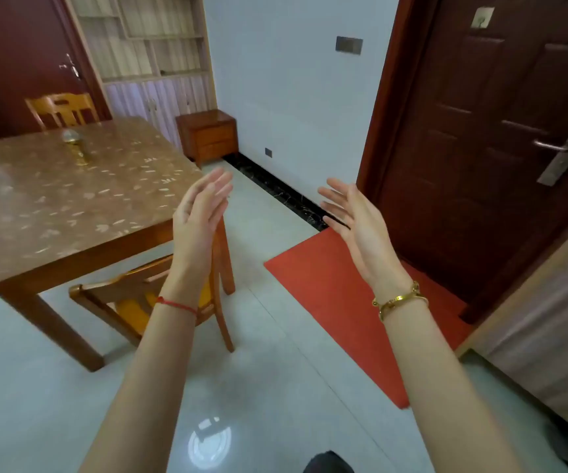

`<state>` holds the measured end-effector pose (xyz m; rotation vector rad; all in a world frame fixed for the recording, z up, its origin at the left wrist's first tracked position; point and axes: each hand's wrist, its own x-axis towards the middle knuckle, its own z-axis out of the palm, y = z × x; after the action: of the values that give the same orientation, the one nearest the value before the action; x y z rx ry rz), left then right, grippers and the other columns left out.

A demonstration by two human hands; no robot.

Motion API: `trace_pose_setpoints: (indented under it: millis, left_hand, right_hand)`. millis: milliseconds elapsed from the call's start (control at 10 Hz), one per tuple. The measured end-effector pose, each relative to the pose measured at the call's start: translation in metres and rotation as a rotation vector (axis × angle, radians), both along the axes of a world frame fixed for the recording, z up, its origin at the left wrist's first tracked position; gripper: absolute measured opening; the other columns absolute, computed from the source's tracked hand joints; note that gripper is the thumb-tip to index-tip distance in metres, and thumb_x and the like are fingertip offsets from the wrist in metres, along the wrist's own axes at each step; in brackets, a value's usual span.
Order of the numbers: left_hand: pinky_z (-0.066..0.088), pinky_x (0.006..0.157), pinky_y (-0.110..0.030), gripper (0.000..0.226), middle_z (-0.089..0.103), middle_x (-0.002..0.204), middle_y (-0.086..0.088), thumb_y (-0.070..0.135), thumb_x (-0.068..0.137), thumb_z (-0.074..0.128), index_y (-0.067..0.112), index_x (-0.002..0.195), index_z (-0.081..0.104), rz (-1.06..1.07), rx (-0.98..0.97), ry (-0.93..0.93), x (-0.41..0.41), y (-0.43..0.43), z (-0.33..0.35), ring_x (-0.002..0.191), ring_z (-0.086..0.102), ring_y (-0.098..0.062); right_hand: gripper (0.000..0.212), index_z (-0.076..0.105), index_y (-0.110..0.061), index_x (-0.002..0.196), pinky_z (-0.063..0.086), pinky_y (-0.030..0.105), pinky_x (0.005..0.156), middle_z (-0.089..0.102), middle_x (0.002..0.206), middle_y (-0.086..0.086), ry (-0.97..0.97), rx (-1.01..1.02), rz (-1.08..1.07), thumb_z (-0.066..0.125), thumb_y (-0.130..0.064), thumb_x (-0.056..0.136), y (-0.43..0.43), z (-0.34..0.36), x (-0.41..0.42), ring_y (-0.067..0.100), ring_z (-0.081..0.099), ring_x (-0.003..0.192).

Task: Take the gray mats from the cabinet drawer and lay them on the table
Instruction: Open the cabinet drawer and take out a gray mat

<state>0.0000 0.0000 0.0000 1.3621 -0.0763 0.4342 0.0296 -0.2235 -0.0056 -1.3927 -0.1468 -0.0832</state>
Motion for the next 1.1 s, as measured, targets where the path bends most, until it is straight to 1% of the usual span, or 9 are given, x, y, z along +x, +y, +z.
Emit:
trace_pose_setpoints:
  millis: [100,200,300,500,700,900,1100]
  left_hand:
    - [0.039,0.115,-0.04,0.039,0.062,0.135,-0.003,0.035,0.095,0.045,0.02,0.128,0.059,-0.007,-0.014,0.033,0.031,-0.005,-0.007,0.128,0.058,-0.017]
    - [0.038,0.115,-0.042,0.035,0.063,0.135,-0.004,0.034,0.094,0.046,0.023,0.125,0.06,-0.014,-0.014,0.061,0.07,-0.014,-0.014,0.128,0.058,-0.018]
    - [0.039,0.115,-0.042,0.033,0.064,0.134,-0.003,0.03,0.098,0.046,0.022,0.126,0.061,0.005,-0.01,0.064,0.114,-0.024,-0.023,0.126,0.059,-0.016]
    - [0.042,0.113,-0.039,0.036,0.065,0.133,-0.002,0.023,0.103,0.043,0.013,0.135,0.057,0.048,-0.01,0.073,0.208,-0.061,-0.025,0.124,0.061,-0.013]
    - [0.043,0.111,-0.037,0.038,0.064,0.133,-0.003,0.023,0.104,0.04,0.011,0.137,0.055,0.089,-0.03,0.059,0.297,-0.092,-0.028,0.124,0.061,-0.014]
    - [0.044,0.111,-0.037,0.037,0.064,0.133,-0.005,0.021,0.104,0.04,0.011,0.137,0.055,0.119,-0.046,0.092,0.37,-0.098,-0.041,0.123,0.062,-0.014]
    - [0.044,0.11,-0.037,0.036,0.065,0.131,-0.004,0.021,0.104,0.042,0.012,0.135,0.057,0.134,-0.072,0.112,0.459,-0.086,-0.056,0.122,0.062,-0.015]
  right_hand:
    - [0.042,0.058,-0.018,0.13,0.045,0.04,0.106,0.065,0.126,-0.001,0.036,0.013,-0.015,0.036,-0.04,0.102,-0.006,-0.008,0.03,0.014,0.06,0.118]
    - [0.042,0.057,-0.017,0.131,0.045,0.04,0.106,0.066,0.125,-0.001,0.055,0.027,-0.013,0.037,-0.04,0.102,-0.014,-0.017,0.067,0.013,0.06,0.118]
    - [0.041,0.058,-0.019,0.13,0.045,0.039,0.106,0.066,0.125,-0.001,0.056,0.04,-0.005,0.037,-0.039,0.102,-0.027,-0.026,0.111,0.012,0.06,0.118]
    - [0.042,0.057,-0.019,0.131,0.044,0.039,0.107,0.065,0.127,-0.001,0.078,0.048,0.029,0.035,-0.04,0.102,-0.065,-0.033,0.209,0.012,0.06,0.119]
    - [0.044,0.057,-0.019,0.132,0.045,0.037,0.105,0.065,0.128,-0.002,0.077,0.047,0.077,0.035,-0.043,0.101,-0.096,-0.03,0.308,0.013,0.059,0.12]
    - [0.045,0.055,-0.017,0.134,0.044,0.039,0.108,0.063,0.13,0.0,0.106,0.032,0.125,0.035,-0.042,0.102,-0.1,-0.039,0.39,0.014,0.058,0.122]
    - [0.045,0.055,-0.018,0.134,0.044,0.039,0.108,0.063,0.13,0.0,0.118,0.003,0.155,0.036,-0.043,0.101,-0.087,-0.054,0.484,0.012,0.058,0.121]
